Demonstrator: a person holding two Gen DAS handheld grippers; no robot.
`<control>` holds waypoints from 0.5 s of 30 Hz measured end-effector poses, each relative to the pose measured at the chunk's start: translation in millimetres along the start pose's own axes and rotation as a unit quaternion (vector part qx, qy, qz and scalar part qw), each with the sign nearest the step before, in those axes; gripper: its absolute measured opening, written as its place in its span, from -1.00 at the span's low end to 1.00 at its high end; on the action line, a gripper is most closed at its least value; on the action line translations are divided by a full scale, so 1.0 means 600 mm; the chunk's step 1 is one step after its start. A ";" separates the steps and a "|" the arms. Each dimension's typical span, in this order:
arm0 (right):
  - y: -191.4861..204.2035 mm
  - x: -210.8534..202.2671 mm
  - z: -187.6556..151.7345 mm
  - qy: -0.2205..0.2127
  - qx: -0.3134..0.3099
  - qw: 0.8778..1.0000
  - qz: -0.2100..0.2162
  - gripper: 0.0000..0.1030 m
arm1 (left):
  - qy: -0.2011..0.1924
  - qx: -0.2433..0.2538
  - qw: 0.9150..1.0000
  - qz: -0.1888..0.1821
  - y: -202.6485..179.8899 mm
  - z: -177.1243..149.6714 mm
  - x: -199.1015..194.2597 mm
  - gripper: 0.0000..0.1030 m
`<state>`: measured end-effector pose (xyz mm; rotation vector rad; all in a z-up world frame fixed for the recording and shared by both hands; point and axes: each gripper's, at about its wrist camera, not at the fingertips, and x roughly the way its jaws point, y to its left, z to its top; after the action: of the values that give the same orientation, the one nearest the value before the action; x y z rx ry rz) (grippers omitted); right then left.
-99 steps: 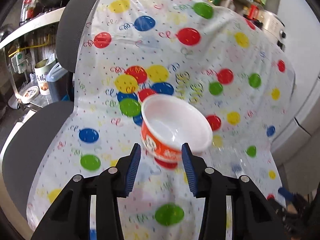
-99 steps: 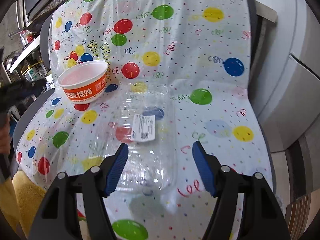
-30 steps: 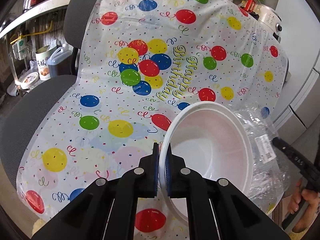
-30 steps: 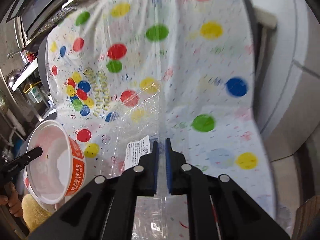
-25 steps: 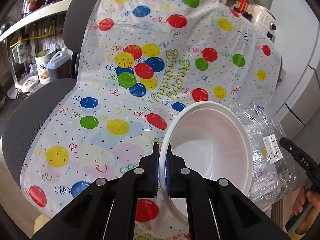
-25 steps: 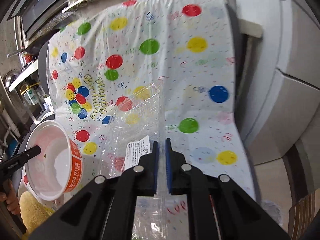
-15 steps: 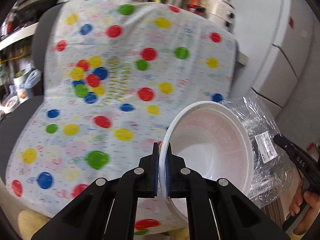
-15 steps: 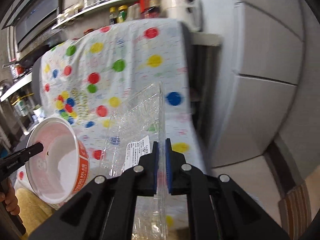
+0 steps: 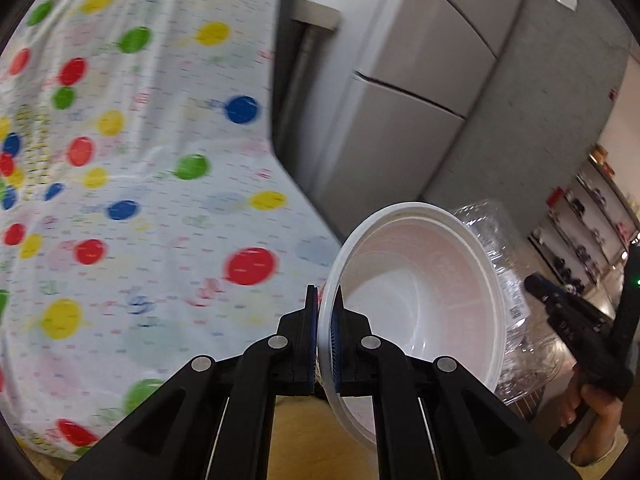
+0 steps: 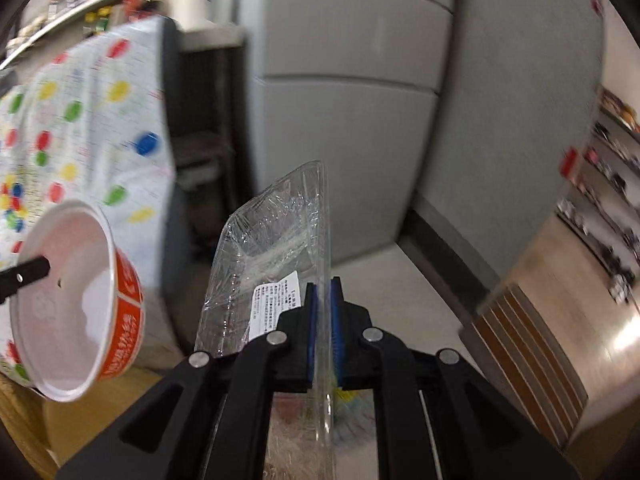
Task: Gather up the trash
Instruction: 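Carry the cup and tray over the trash bin with both tools, then open both tools to drop the cup and tray into the bin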
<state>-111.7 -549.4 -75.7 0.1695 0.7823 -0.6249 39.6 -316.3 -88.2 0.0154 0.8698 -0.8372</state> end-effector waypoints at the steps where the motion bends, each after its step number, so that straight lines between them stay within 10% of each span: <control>1: -0.013 0.008 -0.010 0.007 0.004 1.000 -0.009 -0.86 | 0.005 0.004 1.000 -0.005 -0.012 -0.002 0.012 -0.88; 9: -0.069 0.106 -0.046 0.070 0.027 0.996 -0.038 -0.85 | 0.067 0.036 0.997 -0.030 -0.113 -0.027 0.134 -0.87; 15: -0.113 0.184 -0.054 0.111 0.105 0.988 0.020 -0.55 | 0.119 0.047 0.991 -0.047 -0.148 -0.021 0.227 -0.75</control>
<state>-111.1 -643.5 -170.8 0.4518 0.9239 -0.6570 21.5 -460.8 -161.7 0.1616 1.0602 -0.9776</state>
